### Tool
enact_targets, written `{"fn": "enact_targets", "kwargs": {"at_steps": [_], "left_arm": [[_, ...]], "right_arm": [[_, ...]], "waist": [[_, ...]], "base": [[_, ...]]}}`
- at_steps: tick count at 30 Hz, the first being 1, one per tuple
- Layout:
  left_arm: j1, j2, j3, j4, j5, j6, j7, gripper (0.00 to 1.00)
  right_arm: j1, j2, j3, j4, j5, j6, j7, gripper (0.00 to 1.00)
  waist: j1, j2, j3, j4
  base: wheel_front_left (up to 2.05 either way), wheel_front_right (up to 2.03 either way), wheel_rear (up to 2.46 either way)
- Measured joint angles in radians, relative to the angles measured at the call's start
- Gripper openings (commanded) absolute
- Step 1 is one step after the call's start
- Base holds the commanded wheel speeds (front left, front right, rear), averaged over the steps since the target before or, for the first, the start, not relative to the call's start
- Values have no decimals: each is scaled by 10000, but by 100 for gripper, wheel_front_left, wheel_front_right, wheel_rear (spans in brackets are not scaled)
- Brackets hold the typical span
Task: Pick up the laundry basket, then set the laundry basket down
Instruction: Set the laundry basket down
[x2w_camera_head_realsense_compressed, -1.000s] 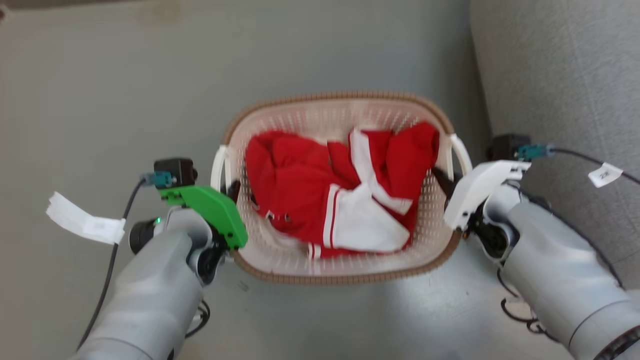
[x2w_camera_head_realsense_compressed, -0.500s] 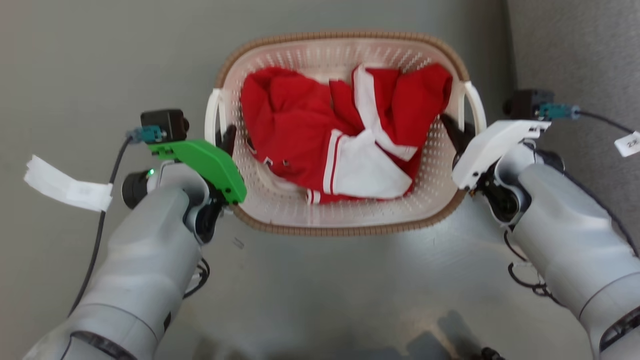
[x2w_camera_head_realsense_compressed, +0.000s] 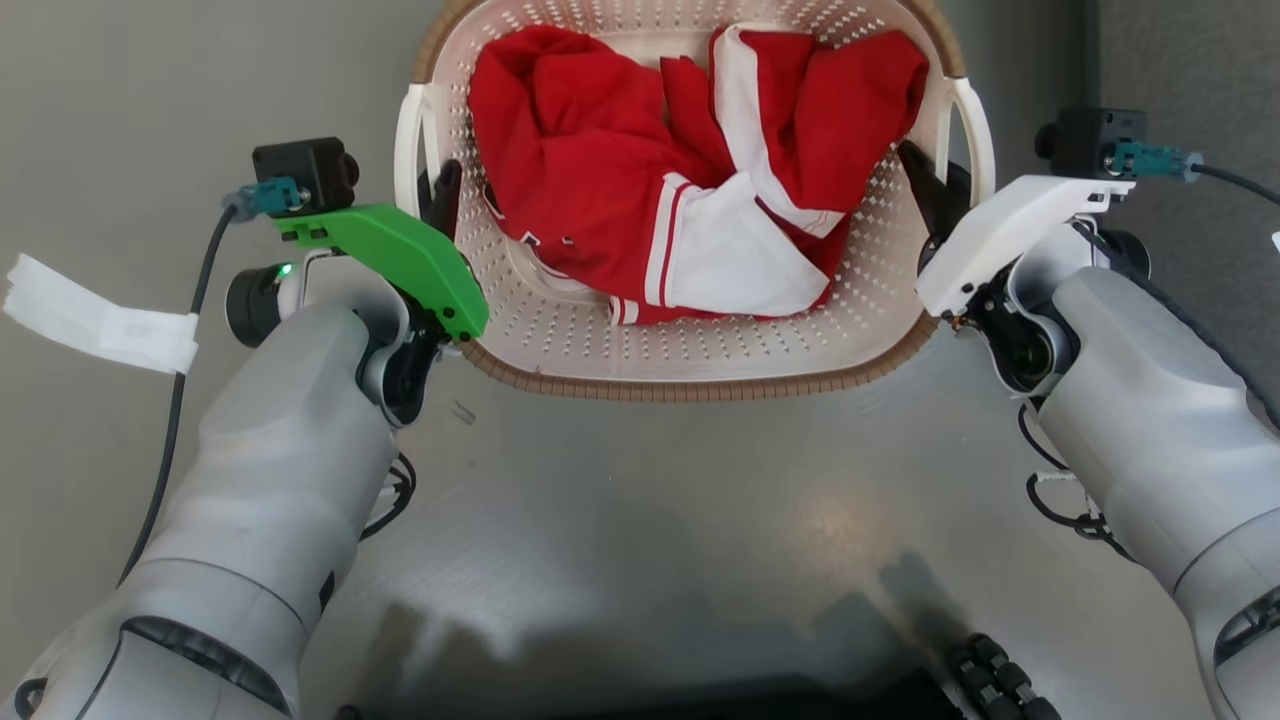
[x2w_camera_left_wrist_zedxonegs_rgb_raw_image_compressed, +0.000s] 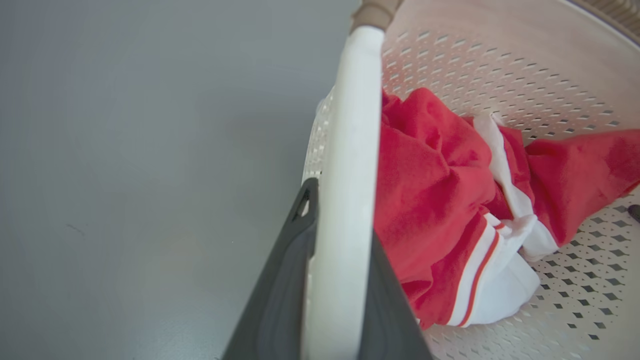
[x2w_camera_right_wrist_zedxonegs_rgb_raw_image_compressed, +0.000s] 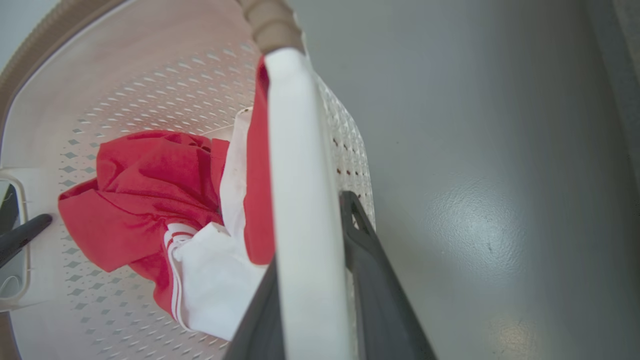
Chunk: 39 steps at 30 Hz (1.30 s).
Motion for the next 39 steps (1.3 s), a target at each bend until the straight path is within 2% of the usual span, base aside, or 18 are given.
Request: {"fn": "enact_targets", "kwargs": {"at_steps": [25,39], "left_arm": [[-1028,6,128,161,-56,33,-384,0],[-1434,8,109,184,-54,81,-447,0]], "right_arm": [[-941,-130,293,-138,347,-2,-608,0],[-1326,-219,437,-155,435,-2,-757,0]], "waist": [[-1,0,1681,32],[-1,0,2255,102]], "base": [[0,0,0],[0,0,0]]}}
